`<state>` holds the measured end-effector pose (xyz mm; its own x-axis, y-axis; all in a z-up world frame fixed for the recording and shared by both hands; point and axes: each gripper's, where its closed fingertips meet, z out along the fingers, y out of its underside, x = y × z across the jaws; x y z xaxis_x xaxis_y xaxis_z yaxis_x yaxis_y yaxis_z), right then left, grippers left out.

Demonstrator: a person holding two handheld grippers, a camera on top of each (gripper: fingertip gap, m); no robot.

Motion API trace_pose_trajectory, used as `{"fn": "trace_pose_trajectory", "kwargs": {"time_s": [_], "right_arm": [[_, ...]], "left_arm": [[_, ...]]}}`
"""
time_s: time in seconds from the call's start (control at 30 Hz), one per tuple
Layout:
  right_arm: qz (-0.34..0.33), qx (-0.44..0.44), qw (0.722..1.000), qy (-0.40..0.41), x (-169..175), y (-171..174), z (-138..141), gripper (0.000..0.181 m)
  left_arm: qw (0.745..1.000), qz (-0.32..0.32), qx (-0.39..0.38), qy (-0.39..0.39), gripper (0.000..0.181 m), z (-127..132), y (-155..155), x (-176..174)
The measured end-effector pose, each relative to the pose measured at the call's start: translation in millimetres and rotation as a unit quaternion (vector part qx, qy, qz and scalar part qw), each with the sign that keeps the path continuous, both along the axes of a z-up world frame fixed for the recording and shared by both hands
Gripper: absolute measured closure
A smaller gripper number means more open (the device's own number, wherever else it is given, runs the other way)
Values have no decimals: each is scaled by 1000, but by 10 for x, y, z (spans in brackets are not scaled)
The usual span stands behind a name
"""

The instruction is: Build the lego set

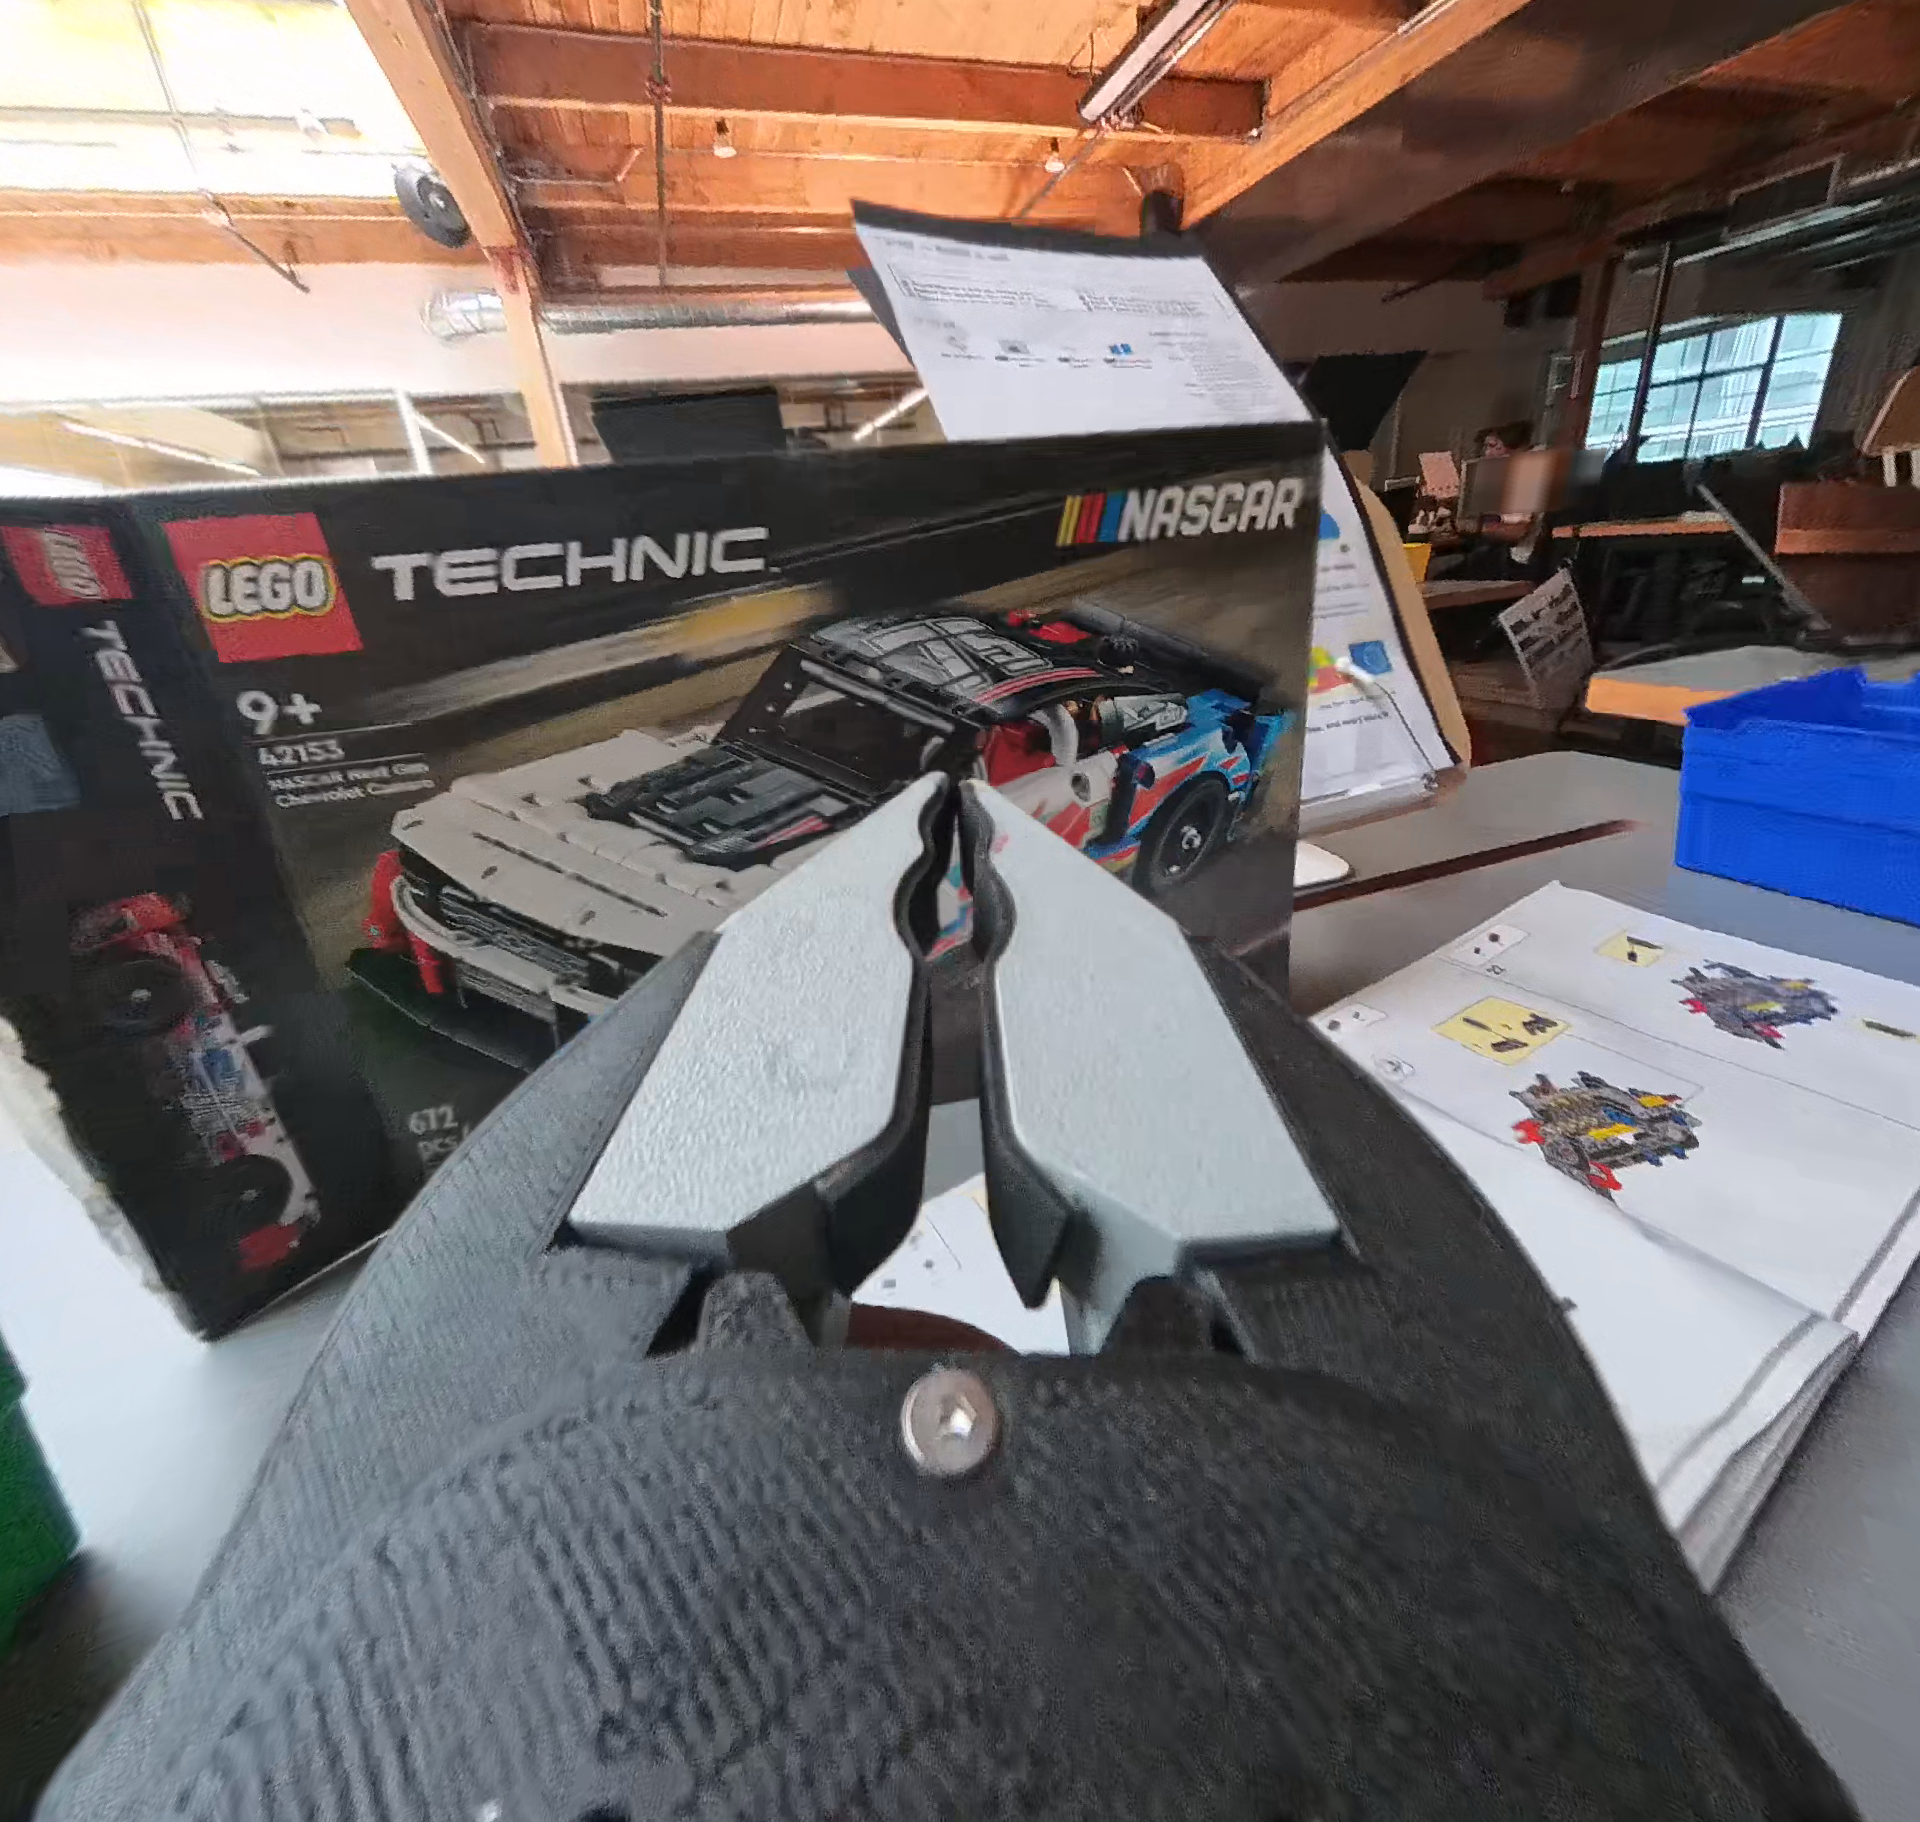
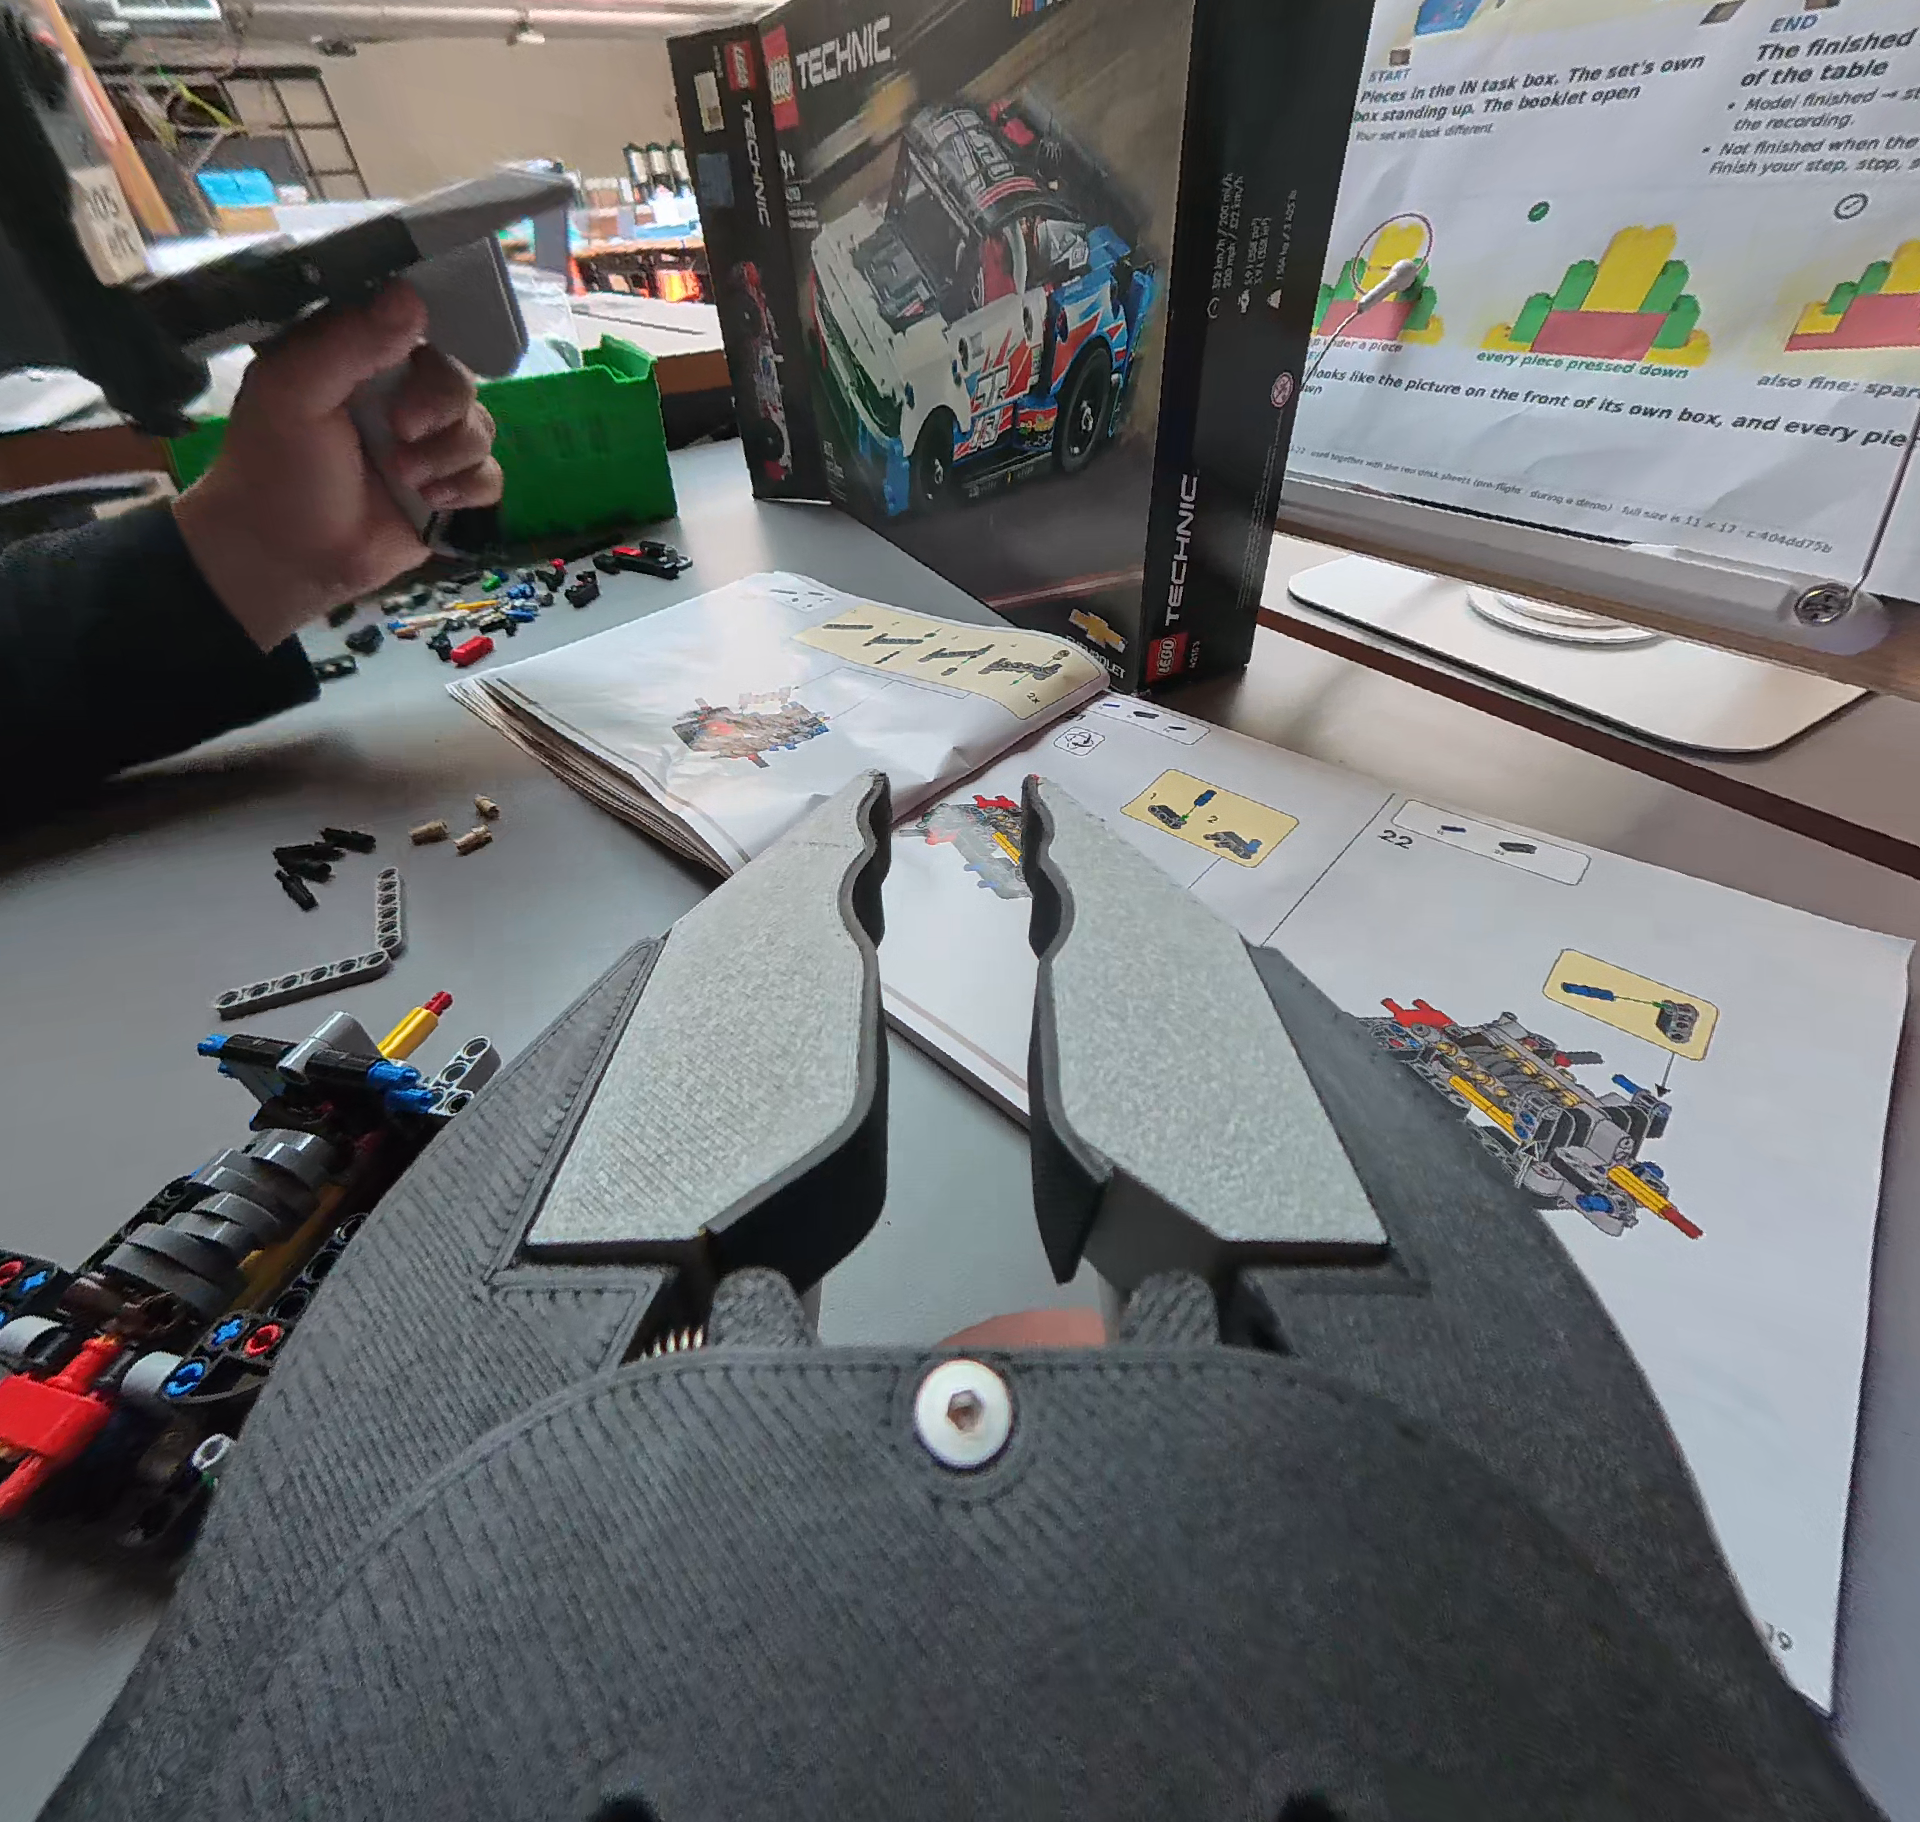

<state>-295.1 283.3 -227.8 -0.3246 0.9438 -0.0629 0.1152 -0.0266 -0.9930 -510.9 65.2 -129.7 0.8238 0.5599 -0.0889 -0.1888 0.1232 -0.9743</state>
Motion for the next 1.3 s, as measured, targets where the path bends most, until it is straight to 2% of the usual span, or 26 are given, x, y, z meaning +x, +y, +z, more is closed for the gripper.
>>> {"fn": "trace_pose_trajectory", "kwargs": {"time_s": [0.1,0.17,0.27,0.43,0.5,0.53,0.6,0.73,0.8,0.93,1.0,1.3], "right_arm": [[6,-11,1000,-5,-4,4,-4,159],[9,-19,1000,-7,-6,13,-4,159],[14,-30,999,-6,-2,23,8,158],[23,-42,999,-11,-5,22,3,157],[23,-44,999,-9,0,25,11,157],[25,-45,999,-8,3,23,15,157],[28,-45,999,-7,7,16,17,157],[32,-48,998,-10,5,10,13,157],[31,-53,998,-10,5,22,18,157],[29,-66,997,-5,12,43,38,157],[25,-69,997,-2,15,57,47,157],[21,-55,998,1,19,42,47,158]], "left_arm": [[998,10,65,-15,181,158,-295,-129],[997,0,74,-23,181,135,-314,-142],[999,-13,32,-34,181,29,-175,-118],[996,-70,-30,-53,181,62,-49,37],[985,-82,-120,-92,173,-73,-86,53],[978,-66,-171,-103,169,-140,-180,31],[961,-12,-253,-112,160,-229,-492,-9],[918,35,-371,-134,168,-530,-1137,157],[901,63,-402,-150,175,-743,-1392,168],[860,39,-463,-210,175,-1346,-1657,275],[840,37,-493,-225,175,-1559,-1741,285],[798,19,-554,-236,174,-1836,-1808,278]]}}
